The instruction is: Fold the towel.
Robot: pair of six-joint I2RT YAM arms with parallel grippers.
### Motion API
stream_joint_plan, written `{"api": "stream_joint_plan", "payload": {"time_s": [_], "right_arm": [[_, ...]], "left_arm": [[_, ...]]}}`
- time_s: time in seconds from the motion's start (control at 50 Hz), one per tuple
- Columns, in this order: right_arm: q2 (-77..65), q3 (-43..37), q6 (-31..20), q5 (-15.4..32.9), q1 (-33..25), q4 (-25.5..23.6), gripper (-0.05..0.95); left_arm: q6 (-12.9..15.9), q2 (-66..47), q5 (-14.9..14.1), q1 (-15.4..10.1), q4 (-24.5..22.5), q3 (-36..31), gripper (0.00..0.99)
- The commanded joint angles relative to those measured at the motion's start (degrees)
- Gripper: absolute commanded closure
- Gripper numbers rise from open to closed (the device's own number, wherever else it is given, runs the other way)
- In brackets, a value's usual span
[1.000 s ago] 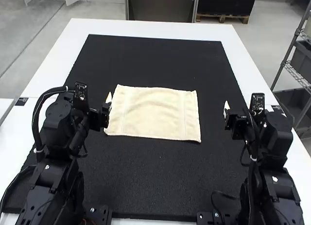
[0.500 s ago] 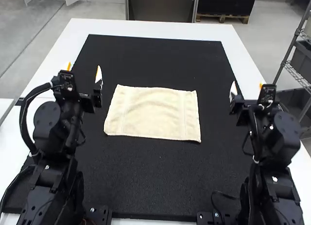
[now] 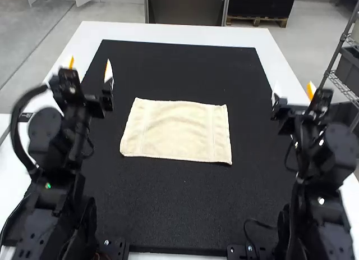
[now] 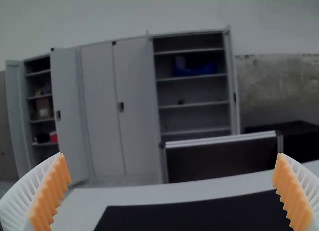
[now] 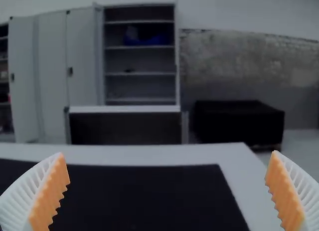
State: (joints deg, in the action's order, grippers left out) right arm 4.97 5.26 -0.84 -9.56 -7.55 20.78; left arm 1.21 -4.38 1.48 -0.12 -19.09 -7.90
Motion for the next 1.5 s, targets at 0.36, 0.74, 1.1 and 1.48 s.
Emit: {"api": "stream_joint_plan", "payload": {"time_s": [0.36, 0.74, 1.1, 1.48], "right_arm": [[31.77, 21.73, 6.03, -5.38, -7.48, 4.54, -0.01], [53.30, 27.61, 0.84, 3.94, -0.09, 7.53, -0.01], [67.54, 26.47, -7.33, 11.94, 13.79, 9.37, -0.01], [67.54, 22.43, -9.09, 11.94, 14.23, 14.12, 0.00]], "left_arm": [[-0.51, -32.88, 3.53, 0.30, -3.67, -21.89, 0.051], [-4.55, -51.25, 7.93, 5.13, -11.85, -23.74, 0.079], [-1.30, -60.31, 5.64, 3.02, -11.41, -22.33, 0.051], [4.24, -61.98, -1.91, 1.97, -12.72, -15.83, 0.039]]}}
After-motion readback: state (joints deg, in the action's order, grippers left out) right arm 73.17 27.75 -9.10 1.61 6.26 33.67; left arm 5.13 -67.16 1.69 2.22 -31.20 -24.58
